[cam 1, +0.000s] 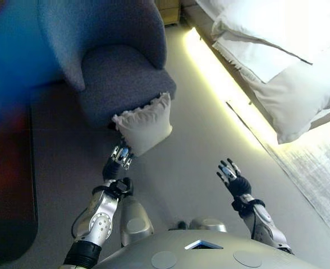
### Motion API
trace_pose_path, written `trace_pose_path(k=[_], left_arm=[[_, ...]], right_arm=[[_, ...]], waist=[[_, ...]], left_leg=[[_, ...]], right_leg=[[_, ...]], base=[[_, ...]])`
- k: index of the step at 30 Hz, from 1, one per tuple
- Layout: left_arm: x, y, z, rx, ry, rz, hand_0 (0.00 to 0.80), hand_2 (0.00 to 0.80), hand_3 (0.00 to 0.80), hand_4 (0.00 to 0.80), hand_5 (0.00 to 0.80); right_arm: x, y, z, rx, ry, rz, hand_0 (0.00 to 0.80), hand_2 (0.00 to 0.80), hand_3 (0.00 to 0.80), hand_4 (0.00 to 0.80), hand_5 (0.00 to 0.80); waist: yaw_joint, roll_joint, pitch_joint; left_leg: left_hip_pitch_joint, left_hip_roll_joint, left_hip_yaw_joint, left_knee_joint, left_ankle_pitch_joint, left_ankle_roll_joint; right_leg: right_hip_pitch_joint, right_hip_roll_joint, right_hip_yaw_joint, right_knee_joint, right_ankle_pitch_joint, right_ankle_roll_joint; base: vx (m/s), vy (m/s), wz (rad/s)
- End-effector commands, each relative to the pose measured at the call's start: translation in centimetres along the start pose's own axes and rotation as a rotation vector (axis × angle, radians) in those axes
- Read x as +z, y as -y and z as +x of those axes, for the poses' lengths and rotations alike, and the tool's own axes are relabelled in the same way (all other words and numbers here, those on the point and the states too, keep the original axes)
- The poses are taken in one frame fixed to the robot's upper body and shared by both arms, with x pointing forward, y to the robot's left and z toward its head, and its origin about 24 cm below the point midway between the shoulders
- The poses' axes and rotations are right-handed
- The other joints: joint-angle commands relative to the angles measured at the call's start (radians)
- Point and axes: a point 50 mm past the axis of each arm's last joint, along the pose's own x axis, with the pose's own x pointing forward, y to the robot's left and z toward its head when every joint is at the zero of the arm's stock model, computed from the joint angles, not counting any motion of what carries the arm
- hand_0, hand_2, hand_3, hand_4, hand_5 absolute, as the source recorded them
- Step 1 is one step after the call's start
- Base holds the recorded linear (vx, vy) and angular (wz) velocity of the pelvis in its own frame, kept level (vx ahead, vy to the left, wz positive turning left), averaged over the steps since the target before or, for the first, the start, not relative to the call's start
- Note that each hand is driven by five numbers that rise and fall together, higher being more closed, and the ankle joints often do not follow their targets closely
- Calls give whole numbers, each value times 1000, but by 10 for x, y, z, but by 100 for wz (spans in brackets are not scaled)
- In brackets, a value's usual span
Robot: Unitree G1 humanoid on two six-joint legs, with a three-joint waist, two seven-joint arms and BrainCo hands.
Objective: Pick up the cushion and take it to the sofa
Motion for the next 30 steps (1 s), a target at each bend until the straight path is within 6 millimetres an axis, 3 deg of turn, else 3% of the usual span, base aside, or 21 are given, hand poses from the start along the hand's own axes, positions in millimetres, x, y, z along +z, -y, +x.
trace_pose_path(k=[1, 3, 5, 6, 7, 9, 11, 13, 15, 20, 23, 28, 30], left_arm=[[24, 12, 2, -112, 88, 25, 0, 0, 0, 0, 0], [27, 12, 2, -131, 96, 66, 0, 0, 0, 0, 0], [30, 14, 4, -134, 97, 94, 0, 0, 0, 0, 0], [31, 13, 5, -127, 93, 106, 0, 0, 0, 0, 0], [34, 11, 8, -109, 93, 127, 0, 0, 0, 0, 0], [42, 6, 11, -66, 114, 138, 0, 0, 0, 0, 0], [48, 1, 12, -26, 139, 122, 0, 0, 0, 0, 0], [51, -6, 10, 7, 155, 107, 0, 0, 0, 0, 0], [50, -11, 7, 13, 159, 106, 0, 0, 0, 0, 0], [38, -16, -1, -21, 117, 107, 0, 0, 0, 0, 0], [34, -16, -4, -45, 98, 100, 0, 0, 0, 0, 0], [34, -10, -2, -83, 87, 108, 0, 0, 0, 0, 0], [36, -7, 1, -87, 101, 105, 0, 0, 0, 0, 0]], right_arm=[[29, -14, 10, 14, 125, -5, 0, 0, 0, 0, 0], [29, -15, 10, 30, 123, 2, 0, 0, 0, 0, 0], [31, -18, 13, 27, 146, -9, 0, 0, 0, 0, 0], [32, -20, 15, 25, 155, 7, 0, 0, 0, 0, 0], [33, -22, 18, 22, 161, 28, 0, 0, 0, 0, 0], [30, -25, 20, 23, 150, 28, 0, 0, 0, 0, 0], [28, -26, 19, 32, 138, 12, 0, 0, 0, 0, 0], [29, -25, 15, 51, 137, 7, 0, 0, 0, 0, 0], [30, -23, 12, 54, 142, 16, 0, 0, 0, 0, 0], [33, -19, 14, 19, 162, 50, 0, 0, 0, 0, 0], [31, -16, 14, -2, 153, 59, 0, 0, 0, 0, 0], [29, -13, 14, -14, 153, 76, 0, 0, 0, 0, 0], [29, -12, 16, -7, 148, 68, 0, 0, 0, 0, 0]], waist=[[11, 14, -24], [15, 1, -46], [24, 12, -68], [26, 14, -71], [26, 9, -74], [25, 12, -76], [16, 13, -67], [0, 7, -50], [-15, -3, -41], [-58, -44, -36], [-78, -53, -32], [-102, -69, -15], [-115, -67, -18]], left_leg=[[-21, -5, -8, -56, 86, 22], [-12, -45, 4, -19, 41, 62], [24, -87, 4, -20, 1, 100], [40, -100, 9, -19, -12, 108], [63, -121, 26, -15, -26, 113], [102, -132, 54, -26, -35, 111], [139, -134, 70, -39, -40, 101], [187, -131, 75, -40, -59, 87], [208, -126, 72, -30, -80, 78], [257, -139, 11, 12, -181, 75], [287, -147, -20, 40, -238, 85], [334, -142, -73, 118, -329, 94], [346, -123, -88, 150, -366, 95]], right_leg=[[10, -51, -71, 166, 60, 69], [-9, -99, -77, 288, 186, 97], [-59, -125, -91, 452, 313, 100], [-83, -135, -108, 492, 334, 97], [-122, -177, -150, 512, 361, 93], [-188, -225, -206, 454, 358, 73], [-227, -228, -255, 316, 328, 60], [-255, -230, -270, 154, 359, 71], [-278, -223, -241, 61, 401, 89], [-353, -231, -69, -138, 546, 149], [-391, -223, -28, -215, 580, 165], [-463, -202, 2, -196, 593, 161], [-465, -187, 28, -139, 548, 161]], base=[[468, 347, -49], [431, 339, -22], [431, 360, 7], [411, 330, -7], [384, 296, -23], [330, 218, -28], [255, 79, -30], [241, -40, -23], [247, -97, 2], [354, -118, 29], [465, -104, 51], [540, -173, 58], [515, -227, 18]])
